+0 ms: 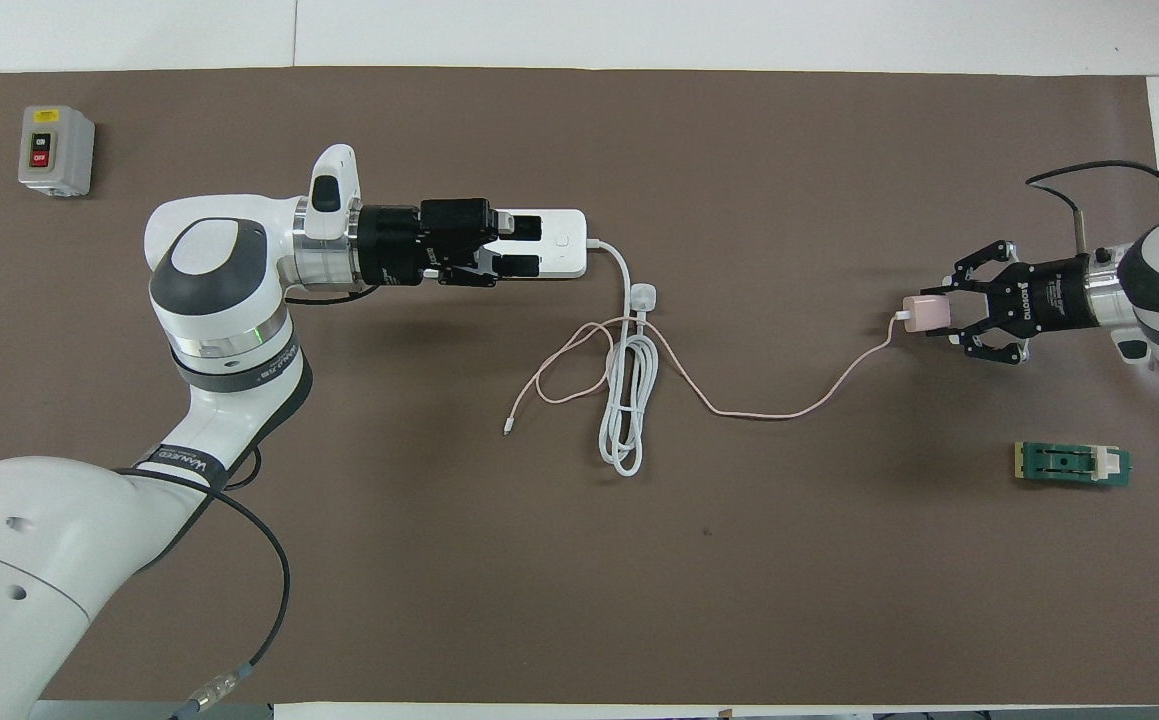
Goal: Plug charger into power strip
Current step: 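Lift the charger with the right gripper while the left gripper grasps the strip, then carry the charger with the right gripper toward the left gripper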
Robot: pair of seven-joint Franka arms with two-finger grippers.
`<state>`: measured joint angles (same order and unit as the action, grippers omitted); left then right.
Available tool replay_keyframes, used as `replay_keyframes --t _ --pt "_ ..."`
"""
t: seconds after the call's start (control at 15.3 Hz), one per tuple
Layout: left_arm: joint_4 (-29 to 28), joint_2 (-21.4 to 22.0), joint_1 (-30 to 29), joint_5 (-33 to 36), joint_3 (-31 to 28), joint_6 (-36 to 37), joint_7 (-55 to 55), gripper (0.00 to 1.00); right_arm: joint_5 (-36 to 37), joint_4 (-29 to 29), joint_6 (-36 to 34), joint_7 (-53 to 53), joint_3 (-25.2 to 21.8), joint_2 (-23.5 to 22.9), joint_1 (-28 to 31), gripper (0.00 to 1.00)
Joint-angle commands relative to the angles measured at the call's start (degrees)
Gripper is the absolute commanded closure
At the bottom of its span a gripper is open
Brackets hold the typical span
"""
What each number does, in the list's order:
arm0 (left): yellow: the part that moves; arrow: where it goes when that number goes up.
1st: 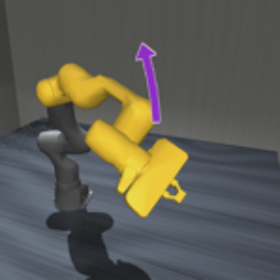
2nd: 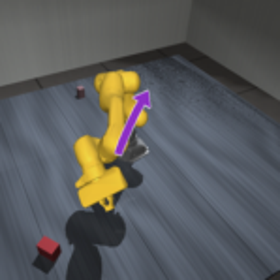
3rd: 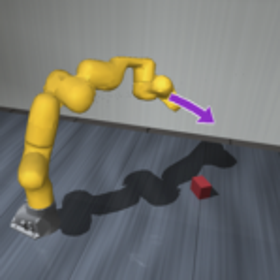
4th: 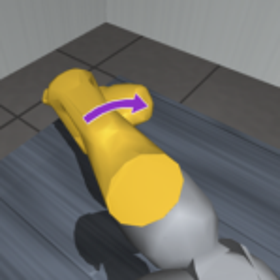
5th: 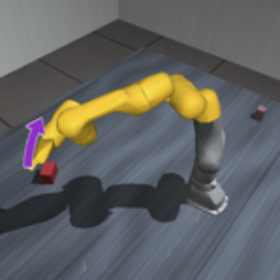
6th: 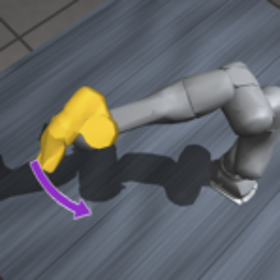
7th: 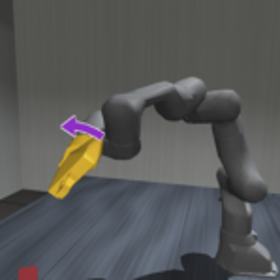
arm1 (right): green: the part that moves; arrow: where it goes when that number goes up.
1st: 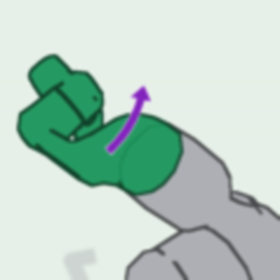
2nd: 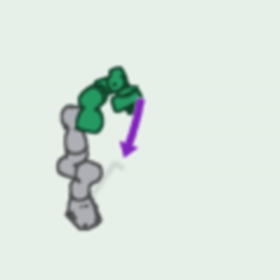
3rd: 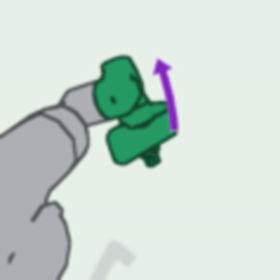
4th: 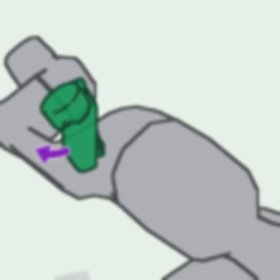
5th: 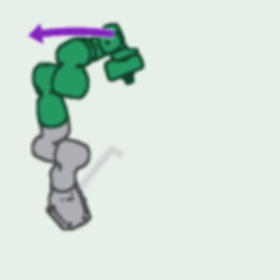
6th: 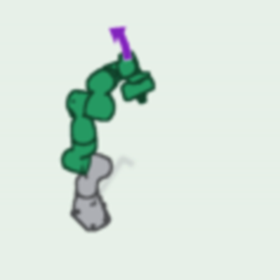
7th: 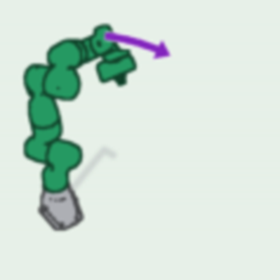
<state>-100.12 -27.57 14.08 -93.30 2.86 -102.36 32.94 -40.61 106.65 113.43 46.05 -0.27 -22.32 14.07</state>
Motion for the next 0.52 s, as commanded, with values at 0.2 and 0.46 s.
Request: replay_keyframes --t 0.2,0.46 --pt "1.8 -3.3 2.9 -7.7 -1.0 1.0 6.1 0.0 -0.9 -2.7 -0.9 13.7 0.1 5.7 -11.0 1.0" --pt "1.6 -2.9 4.1 -8.8 -1.3 -4.3 6.7 0.0 -0.9 -6.5 -0.1 27.0 0.1 6.1 -18.8 1.0"
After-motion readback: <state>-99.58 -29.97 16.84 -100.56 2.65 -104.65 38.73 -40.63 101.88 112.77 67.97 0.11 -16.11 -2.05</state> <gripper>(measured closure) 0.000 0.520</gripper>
